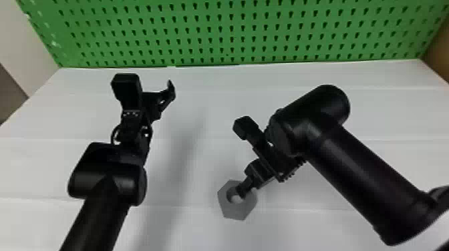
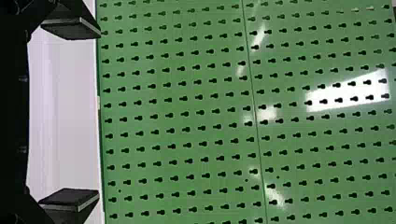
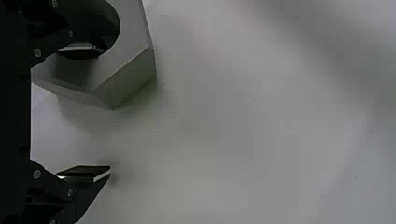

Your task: Pick up the hex nut

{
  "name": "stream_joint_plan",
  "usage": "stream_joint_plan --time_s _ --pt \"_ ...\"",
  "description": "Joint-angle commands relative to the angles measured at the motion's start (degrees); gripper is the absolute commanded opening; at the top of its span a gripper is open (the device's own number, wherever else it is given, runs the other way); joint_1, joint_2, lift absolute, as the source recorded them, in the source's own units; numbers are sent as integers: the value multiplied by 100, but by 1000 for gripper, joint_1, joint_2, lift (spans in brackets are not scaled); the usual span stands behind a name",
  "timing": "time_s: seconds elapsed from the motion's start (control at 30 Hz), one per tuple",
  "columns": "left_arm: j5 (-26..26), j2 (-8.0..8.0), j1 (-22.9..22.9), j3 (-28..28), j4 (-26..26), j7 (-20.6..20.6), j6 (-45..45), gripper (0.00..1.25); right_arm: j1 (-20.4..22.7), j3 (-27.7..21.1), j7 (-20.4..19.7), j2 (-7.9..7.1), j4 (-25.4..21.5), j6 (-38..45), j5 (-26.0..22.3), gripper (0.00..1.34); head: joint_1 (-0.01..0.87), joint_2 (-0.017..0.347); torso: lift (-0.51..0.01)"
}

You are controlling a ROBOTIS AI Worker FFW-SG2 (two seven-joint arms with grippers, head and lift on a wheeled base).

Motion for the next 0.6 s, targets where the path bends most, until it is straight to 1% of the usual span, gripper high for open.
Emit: stream_joint_plan --time_s 0.0,0.5,0.57 --pt "2 0 11 12 0 -1 -9 1161 -1 19 0 23 12 -10 107 270 785 149 -83" --pt "11 0 29 12 0 -1 -26 1161 -10 46 0 23 12 -98 134 270 785 149 -83" --pt "11 0 29 3 0 -1 -26 1161 -10 46 53 23 12 -106 125 270 785 149 -83"
